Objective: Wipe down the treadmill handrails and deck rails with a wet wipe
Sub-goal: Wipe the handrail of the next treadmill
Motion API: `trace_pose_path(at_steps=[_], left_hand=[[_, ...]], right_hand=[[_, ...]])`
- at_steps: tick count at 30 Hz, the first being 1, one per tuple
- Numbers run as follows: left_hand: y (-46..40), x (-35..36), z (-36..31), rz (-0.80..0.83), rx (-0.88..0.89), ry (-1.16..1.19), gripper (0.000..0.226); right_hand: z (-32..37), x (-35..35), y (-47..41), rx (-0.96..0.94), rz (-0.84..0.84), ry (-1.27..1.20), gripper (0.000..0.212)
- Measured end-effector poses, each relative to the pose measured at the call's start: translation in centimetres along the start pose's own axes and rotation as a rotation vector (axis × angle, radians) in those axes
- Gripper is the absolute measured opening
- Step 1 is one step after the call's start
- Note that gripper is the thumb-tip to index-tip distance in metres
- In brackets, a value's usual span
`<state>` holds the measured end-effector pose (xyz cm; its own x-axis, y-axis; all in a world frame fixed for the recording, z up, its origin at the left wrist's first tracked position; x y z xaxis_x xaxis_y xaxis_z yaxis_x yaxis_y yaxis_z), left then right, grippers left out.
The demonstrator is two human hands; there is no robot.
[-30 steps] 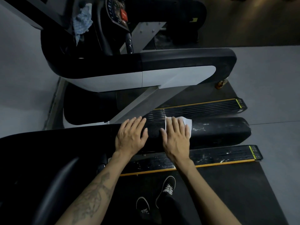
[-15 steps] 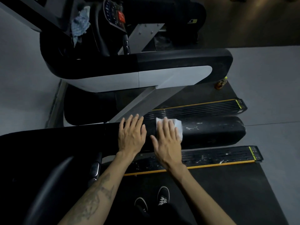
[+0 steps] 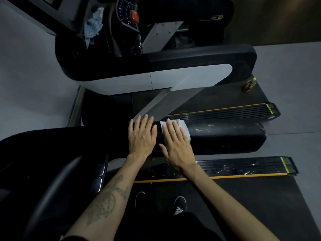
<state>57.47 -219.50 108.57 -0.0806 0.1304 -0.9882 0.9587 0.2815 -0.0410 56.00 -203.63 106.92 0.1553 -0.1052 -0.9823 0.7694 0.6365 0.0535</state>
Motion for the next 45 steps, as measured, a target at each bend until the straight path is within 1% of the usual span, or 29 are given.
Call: trace_pose_path(at_steps=[2, 4, 6, 7, 9, 12, 13, 15, 17, 19, 21, 24, 26, 29, 31, 34, 36, 37, 38, 41, 42, 43, 45], left_hand=[[0.0, 0.0, 0.0, 0.001, 0.011, -0.023, 0.065], [-0.1, 0.1, 0.1, -0.002, 0.022, -0.029, 0.064], [-0.1, 0.2, 0.1, -0.003, 0.020, -0.038, 0.065], [-0.1, 0.3, 0.1, -0.003, 0.017, -0.040, 0.065], [-0.1, 0.3, 0.1, 0.003, 0.011, -0.035, 0.065], [-0.1, 0.2, 0.1, 0.004, 0.021, -0.039, 0.065], [-0.1, 0.1, 0.2, 0.004, 0.027, -0.036, 0.065], [0.0, 0.1, 0.2, 0.007, 0.036, -0.031, 0.065], [0.0, 0.0, 0.1, -0.004, 0.037, -0.024, 0.065], [0.0, 0.0, 0.0, -0.025, 0.033, -0.012, 0.063], [0.0, 0.1, 0.0, -0.036, 0.032, -0.019, 0.063], [0.0, 0.2, 0.1, -0.031, 0.039, -0.027, 0.063], [0.0, 0.2, 0.1, -0.037, 0.040, -0.018, 0.063], [0.0, 0.2, 0.1, -0.039, 0.046, 0.004, 0.062], [0.0, 0.1, 0.1, -0.030, 0.044, 0.010, 0.063], [0.0, -0.1, 0.1, 0.009, 0.037, 0.002, 0.068], [0.0, -0.3, 0.1, 0.023, 0.040, 0.003, 0.070], [0.0, -0.4, 0.1, 0.025, 0.040, 0.007, 0.070], [0.0, -0.4, 0.0, 0.026, 0.037, 0.013, 0.070], [-0.1, -0.4, 0.0, 0.042, 0.021, 0.040, 0.060], [-0.1, -0.4, 0.0, 0.044, 0.022, 0.049, 0.056], [-0.2, -0.3, 0.0, 0.049, 0.031, 0.057, 0.054], [-0.3, -0.4, -0.7, 0.066, 0.084, 0.070, 0.051]], right_hand=[[-1.5, -0.2, -0.1, -0.055, 0.013, 0.073, 0.069], [-2.2, 0.0, 0.7, 0.029, -0.014, 0.067, 0.068], [-1.3, 0.7, 1.6, 0.154, -0.057, 0.023, 0.072], [-0.5, 1.1, 1.8, 0.185, -0.071, 0.018, 0.075], [0.6, 1.5, 1.4, 0.162, -0.086, 0.017, 0.078], [-0.1, 0.5, 0.2, 0.044, -0.071, 0.040, 0.072], [-0.7, 0.2, 0.1, 0.037, -0.065, 0.058, 0.070], [-1.5, 0.2, 0.6, 0.099, -0.059, 0.055, 0.068], [-1.3, 0.6, 1.6, 0.194, -0.087, 0.007, 0.071], [-0.3, 1.0, 2.2, 0.214, -0.114, -0.025, 0.075], [0.3, 0.9, 1.6, 0.132, -0.114, -0.026, 0.074], [-0.7, -0.2, 0.3, 0.022, -0.068, 0.010, 0.068], [-1.8, -0.4, 0.3, 0.070, -0.052, 0.032, 0.068], [-1.4, 0.4, 1.9, 0.228, -0.119, -0.027, 0.072], [-0.3, 1.2, 2.3, 0.248, -0.127, -0.039, 0.077], [-0.3, 0.7, 1.3, 0.102, -0.098, -0.020, 0.075], [-1.5, -0.2, 0.7, 0.018, -0.079, 0.057, 0.070], [-2.2, -0.4, 0.8, 0.024, -0.068, 0.072, 0.069], [-2.8, -0.4, 1.0, 0.068, -0.068, 0.054, 0.069], [-2.9, 0.2, 2.5, 0.284, -0.140, -0.099, 0.073], [-2.3, 0.5, 2.7, 0.307, -0.158, -0.122, 0.075], [-1.8, 0.7, 2.7, 0.294, -0.162, -0.120, 0.076], [-1.6, 0.7, 2.0, 0.190, -0.121, -0.057, 0.075]])
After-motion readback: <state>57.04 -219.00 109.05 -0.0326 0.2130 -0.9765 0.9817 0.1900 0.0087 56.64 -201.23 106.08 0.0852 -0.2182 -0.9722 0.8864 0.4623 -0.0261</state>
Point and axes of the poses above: each hand's wrist, its own y-axis away from the middle knuckle, its own x-axis out of the palm, z = x × y, the point moved 3 cm from there along -y, towards the middle knuckle, and after that the axes turned 4 degrees about z, right-handed, at the moved point
